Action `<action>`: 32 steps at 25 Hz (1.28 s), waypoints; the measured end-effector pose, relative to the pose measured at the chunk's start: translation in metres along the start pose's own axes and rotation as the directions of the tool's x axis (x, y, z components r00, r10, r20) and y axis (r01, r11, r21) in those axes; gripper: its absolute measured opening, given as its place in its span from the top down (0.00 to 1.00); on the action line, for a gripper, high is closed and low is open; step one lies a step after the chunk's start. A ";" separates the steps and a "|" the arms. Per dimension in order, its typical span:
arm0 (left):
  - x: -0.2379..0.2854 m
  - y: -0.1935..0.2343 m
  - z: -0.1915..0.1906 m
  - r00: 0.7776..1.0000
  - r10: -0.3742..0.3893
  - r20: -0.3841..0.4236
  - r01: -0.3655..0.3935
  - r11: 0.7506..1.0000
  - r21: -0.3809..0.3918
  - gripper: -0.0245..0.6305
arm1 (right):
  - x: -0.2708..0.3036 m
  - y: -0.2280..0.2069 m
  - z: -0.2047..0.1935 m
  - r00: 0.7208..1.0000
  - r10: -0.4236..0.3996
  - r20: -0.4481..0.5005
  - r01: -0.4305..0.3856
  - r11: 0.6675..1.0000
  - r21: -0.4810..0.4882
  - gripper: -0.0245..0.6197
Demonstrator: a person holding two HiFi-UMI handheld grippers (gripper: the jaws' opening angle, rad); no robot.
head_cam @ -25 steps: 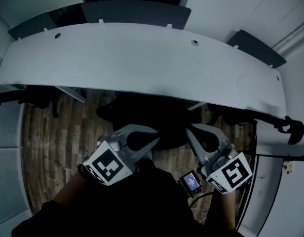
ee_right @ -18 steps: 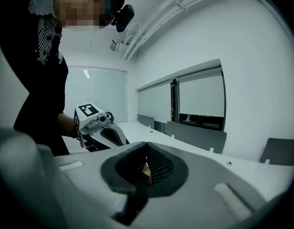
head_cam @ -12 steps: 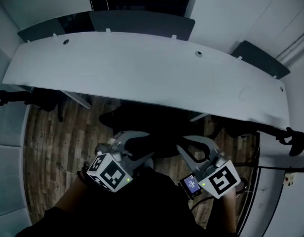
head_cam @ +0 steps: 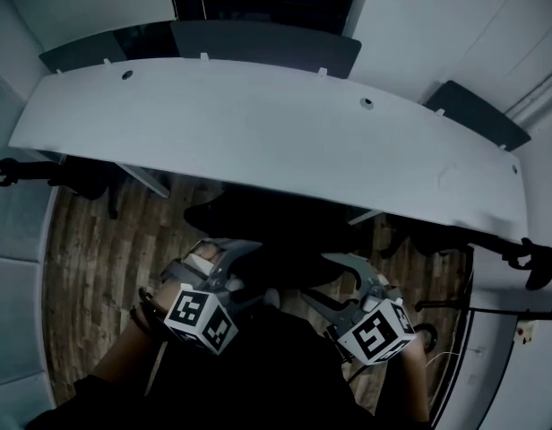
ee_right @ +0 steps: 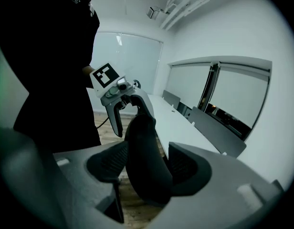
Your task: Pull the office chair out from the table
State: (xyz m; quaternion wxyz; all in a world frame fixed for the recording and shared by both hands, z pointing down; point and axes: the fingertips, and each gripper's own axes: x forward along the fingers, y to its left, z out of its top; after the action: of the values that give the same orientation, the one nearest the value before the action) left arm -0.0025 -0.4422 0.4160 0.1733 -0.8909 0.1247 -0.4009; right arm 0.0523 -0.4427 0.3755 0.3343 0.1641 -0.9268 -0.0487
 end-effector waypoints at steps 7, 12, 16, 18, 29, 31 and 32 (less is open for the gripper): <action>0.011 -0.007 -0.005 0.999 -0.028 -0.034 0.029 0.999 0.031 0.34 | 0.017 0.014 -0.029 0.994 0.032 -0.106 -0.042 0.995 -0.092 0.48; 0.031 -0.015 -0.022 0.992 -0.018 -0.126 0.035 0.990 0.134 0.33 | 0.036 0.016 -0.071 0.966 0.065 -0.250 -0.119 0.970 -0.211 0.45; 0.048 -0.020 -0.031 0.984 -0.020 -0.178 0.047 0.988 0.147 0.34 | 0.055 0.017 -0.086 0.951 0.033 -0.308 -0.126 0.950 -0.284 0.46; 0.056 -0.020 -0.036 0.970 -0.001 -0.244 0.045 0.984 0.175 0.37 | 0.055 0.012 -0.087 0.951 -0.009 -0.310 -0.094 0.945 -0.314 0.51; 0.059 -0.028 -0.048 0.949 -0.008 -0.314 0.090 0.965 0.248 0.44 | 0.058 0.016 -0.093 0.943 0.028 -0.333 -0.164 0.907 -0.389 0.60; 0.060 -0.031 -0.049 0.946 -0.008 -0.325 0.092 0.966 0.243 0.45 | 0.057 0.019 -0.093 0.943 0.032 -0.332 -0.171 0.901 -0.398 0.61; 0.060 -0.033 -0.048 0.944 -0.008 -0.330 0.092 0.966 0.240 0.45 | 0.056 0.021 -0.094 0.943 0.030 -0.332 -0.171 0.898 -0.406 0.61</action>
State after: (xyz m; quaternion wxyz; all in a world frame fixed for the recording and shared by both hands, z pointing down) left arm 0.0025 -0.4445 0.4996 0.2519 -0.7857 0.0770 -0.5598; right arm 0.0662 -0.4401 0.4865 0.5087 0.0435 -0.8345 -0.2070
